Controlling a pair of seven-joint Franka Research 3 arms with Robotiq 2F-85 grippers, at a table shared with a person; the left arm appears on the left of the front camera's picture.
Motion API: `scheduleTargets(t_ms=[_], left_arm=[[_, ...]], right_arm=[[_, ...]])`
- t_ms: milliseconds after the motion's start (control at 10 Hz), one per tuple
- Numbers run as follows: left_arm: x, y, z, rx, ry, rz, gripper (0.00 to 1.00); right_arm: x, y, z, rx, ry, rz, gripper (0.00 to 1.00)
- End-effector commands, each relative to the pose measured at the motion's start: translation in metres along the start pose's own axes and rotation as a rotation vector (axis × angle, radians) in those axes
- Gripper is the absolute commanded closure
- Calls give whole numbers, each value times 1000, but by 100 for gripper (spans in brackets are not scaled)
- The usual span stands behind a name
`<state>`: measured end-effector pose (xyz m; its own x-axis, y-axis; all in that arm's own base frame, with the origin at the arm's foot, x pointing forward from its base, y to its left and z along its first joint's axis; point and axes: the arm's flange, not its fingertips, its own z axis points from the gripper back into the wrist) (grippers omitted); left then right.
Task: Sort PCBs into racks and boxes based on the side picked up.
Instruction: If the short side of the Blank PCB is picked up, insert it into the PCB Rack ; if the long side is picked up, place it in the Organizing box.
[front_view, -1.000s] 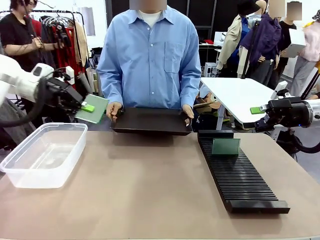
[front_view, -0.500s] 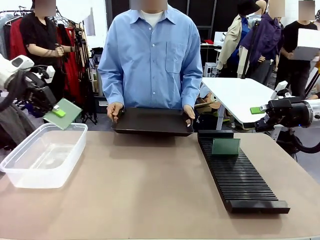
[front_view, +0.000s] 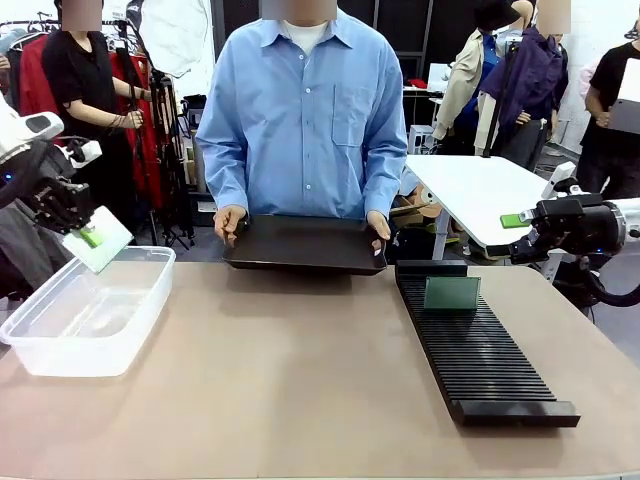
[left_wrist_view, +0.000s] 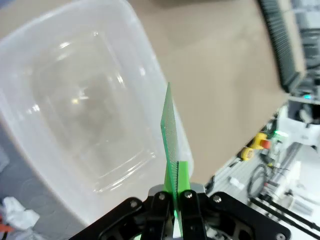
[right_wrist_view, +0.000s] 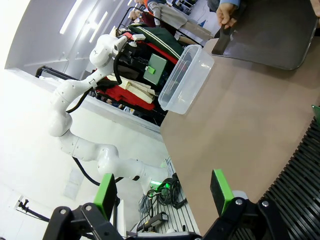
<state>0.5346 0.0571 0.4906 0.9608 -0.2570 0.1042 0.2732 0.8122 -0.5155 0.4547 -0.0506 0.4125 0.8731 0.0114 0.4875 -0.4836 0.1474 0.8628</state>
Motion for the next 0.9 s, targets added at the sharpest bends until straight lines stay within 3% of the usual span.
scheduleTargets(t_ms=[0,200,800], left_arm=[[-7,-12,-18,103,50,44,100],[-7,-18,-28,174,48,57,100],[-7,4,-80,137,-2,97,100]], right_arm=[[3,1,2,-8,4,15,0],[3,1,2,-8,4,15,0],[3,1,2,-8,4,15,0]])
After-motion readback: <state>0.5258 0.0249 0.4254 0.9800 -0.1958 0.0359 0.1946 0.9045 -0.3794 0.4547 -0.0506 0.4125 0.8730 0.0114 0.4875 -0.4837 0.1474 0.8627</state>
